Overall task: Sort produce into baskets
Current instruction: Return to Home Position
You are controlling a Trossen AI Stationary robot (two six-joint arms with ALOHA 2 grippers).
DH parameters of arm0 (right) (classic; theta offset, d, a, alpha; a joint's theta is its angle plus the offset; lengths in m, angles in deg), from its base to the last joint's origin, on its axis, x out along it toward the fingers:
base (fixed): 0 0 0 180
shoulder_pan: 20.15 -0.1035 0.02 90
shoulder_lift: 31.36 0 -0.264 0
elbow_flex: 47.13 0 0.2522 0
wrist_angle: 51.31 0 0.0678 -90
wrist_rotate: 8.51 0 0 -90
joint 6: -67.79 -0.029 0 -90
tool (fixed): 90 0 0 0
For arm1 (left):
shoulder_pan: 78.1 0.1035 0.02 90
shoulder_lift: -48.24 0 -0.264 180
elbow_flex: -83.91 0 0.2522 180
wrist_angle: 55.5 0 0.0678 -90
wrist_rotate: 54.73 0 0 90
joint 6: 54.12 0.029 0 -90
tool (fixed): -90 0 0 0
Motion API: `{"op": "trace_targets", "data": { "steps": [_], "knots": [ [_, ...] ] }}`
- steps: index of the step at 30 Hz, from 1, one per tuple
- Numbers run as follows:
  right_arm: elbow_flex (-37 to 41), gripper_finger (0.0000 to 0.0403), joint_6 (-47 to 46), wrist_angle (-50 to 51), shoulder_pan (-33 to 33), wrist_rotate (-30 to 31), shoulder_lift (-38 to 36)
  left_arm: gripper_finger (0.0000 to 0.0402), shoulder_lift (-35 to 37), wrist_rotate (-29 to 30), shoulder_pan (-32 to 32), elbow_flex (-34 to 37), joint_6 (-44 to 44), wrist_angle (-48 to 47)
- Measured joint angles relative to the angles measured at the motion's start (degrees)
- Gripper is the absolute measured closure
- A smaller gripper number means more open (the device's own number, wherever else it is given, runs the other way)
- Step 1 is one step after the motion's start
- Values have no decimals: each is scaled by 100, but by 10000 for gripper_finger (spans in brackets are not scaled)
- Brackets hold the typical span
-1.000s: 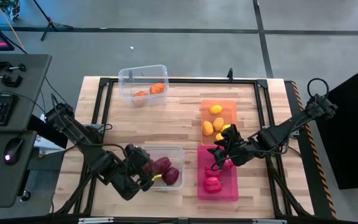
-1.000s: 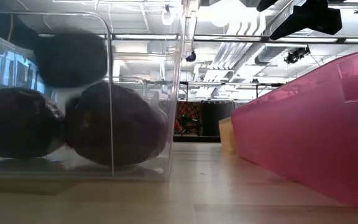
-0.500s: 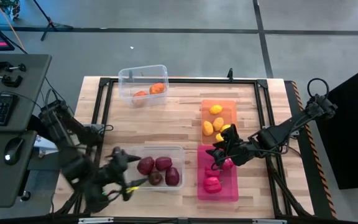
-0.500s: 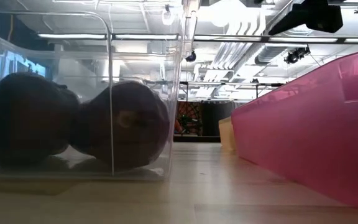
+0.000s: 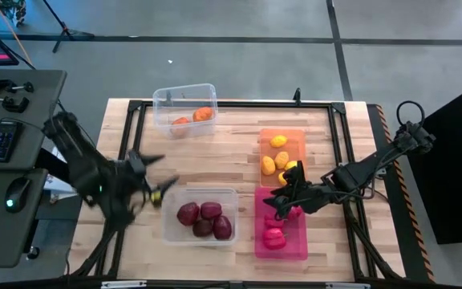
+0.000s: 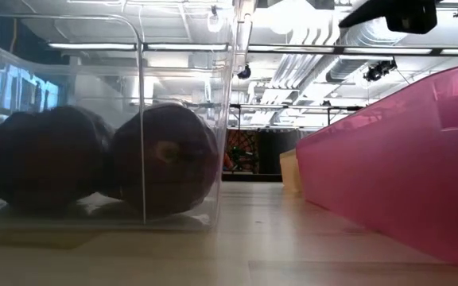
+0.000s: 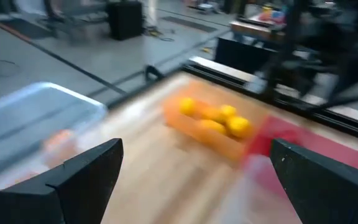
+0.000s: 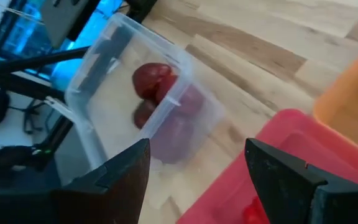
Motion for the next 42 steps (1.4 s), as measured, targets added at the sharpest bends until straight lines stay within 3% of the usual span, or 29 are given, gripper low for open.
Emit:
{"op": "trace_targets", "data": {
  "steps": [3,6,9,11,15,22,30,42],
  "knots": [
    [0,151,2,-160,0,-3,0,11,699,-131,589,406,1038,625],
    [0,151,2,-277,2,18,0,11,1344,-847,1208,975,2705,2211],
    [0,151,-13,-326,2,151,0,11,1783,-2709,1920,1762,4601,4535],
    [0,151,-11,-332,2,240,0,11,1903,-3828,2412,2168,5248,5523],
    [0,151,-1,-330,4,259,0,11,2204,-4494,3195,2474,5132,5401],
    [2,151,459,-55,7,-140,2,11,3339,-4885,3729,3425,4924,5304],
    [2,151,403,-242,7,-183,2,11,4884,-5079,3966,4839,4189,5872],
    [2,151,543,-240,0,-502,2,11,6424,-5013,3961,6006,3506,5843]
  ]
}}
